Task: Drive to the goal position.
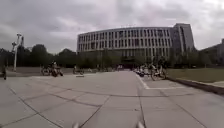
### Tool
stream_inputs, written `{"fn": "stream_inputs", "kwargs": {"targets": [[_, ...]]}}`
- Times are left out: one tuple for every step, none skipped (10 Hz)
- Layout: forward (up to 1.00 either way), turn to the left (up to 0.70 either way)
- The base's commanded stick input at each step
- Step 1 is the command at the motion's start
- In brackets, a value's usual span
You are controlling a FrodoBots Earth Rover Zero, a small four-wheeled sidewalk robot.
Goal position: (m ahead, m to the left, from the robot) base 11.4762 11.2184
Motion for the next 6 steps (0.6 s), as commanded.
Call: {"fn": "stream_inputs", "kwargs": {"targets": [[0.45, 0.0], [0.45, 0.0], [0.45, 0.0], [0.45, 0.0], [0.45, 0.0], [0.45, 0.0]]}}
